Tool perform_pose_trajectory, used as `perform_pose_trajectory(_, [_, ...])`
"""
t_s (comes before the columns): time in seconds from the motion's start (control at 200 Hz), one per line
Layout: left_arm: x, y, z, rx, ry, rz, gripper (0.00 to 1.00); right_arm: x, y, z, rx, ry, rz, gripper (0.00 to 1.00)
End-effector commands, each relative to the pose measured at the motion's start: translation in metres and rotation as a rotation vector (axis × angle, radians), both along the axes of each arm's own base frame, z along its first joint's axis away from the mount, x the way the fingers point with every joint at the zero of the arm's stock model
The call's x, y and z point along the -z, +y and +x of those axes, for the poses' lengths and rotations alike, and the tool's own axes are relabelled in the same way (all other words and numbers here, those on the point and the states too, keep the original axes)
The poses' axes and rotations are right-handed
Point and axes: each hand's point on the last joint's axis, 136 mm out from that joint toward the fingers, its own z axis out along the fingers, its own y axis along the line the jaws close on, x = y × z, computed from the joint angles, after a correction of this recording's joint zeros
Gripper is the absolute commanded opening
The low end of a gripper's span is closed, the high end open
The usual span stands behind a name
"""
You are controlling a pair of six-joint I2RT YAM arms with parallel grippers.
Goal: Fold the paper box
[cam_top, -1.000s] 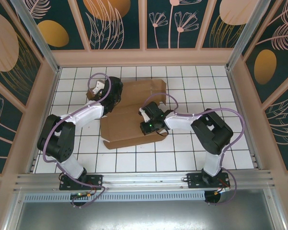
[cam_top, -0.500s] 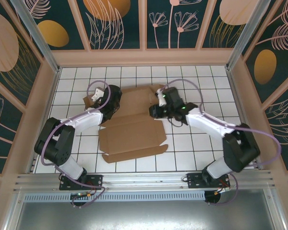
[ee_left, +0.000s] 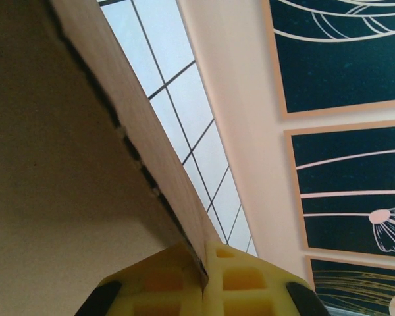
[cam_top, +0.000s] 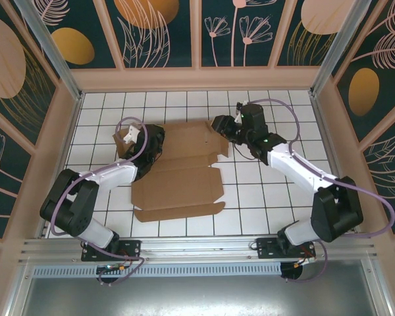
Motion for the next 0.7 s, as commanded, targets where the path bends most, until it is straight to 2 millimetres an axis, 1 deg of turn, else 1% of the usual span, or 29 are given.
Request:
perform_pose_trajectory(0.0, [-0.019,0.0,-0.002,0.021,-0.092,0.025,0.0,-0.018,0.012,0.012,0.034,0.03,0.111,0.42])
perform_pose_trajectory(0.1, [-0.021,-0.002,-0.006,0.044,-0.133,0.03,0.0,-0.009,0.015,0.016,0.041,0.036,0.063,0.44])
perform_pose_trajectory(0.305, [-0.02,-0.006,-0.016,0.082,-0.196,0.036,0.0,0.009,0.014,0.018,0.037,0.034,0.032,0.47])
perform_pose_trajectory(0.51, [-0.021,-0.01,-0.022,0.107,-0.214,0.052,0.0,0.027,0.018,0.019,-0.002,0.017,-0.041,0.52])
perform_pose_trajectory(0.696, [-0.019,-0.009,-0.026,0.113,-0.219,0.065,0.0,0.04,0.023,0.02,-0.027,0.02,-0.051,0.54])
